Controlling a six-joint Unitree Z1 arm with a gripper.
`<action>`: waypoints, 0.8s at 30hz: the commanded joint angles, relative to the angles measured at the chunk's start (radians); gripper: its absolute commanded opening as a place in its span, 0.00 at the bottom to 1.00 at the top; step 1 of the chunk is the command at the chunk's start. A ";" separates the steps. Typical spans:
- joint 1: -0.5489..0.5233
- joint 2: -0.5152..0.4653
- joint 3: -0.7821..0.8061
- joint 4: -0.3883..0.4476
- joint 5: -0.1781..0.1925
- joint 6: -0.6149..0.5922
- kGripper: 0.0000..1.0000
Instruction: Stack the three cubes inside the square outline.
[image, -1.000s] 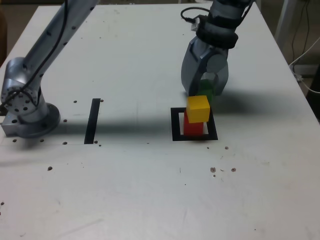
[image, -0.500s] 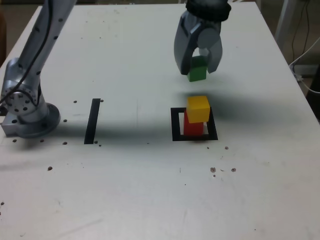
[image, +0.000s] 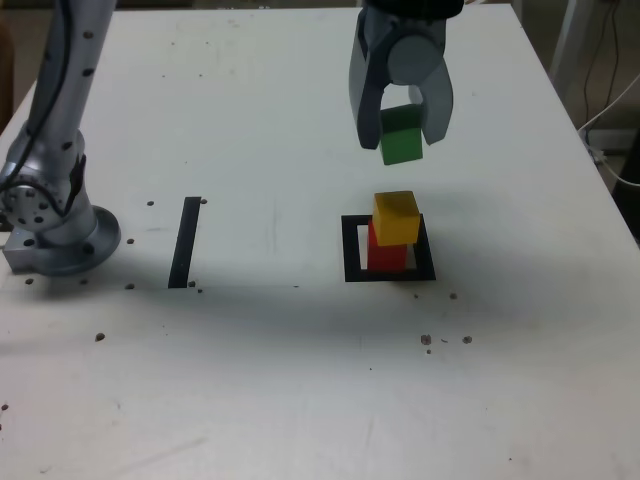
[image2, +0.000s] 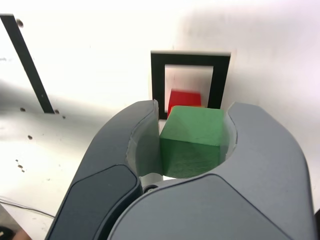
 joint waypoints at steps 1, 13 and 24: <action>-0.019 -0.004 -0.001 0.033 -0.001 -0.014 0.20; -0.083 0.036 -0.013 0.032 -0.005 -0.051 0.20; -0.084 0.067 -0.014 0.031 -0.012 -0.051 0.20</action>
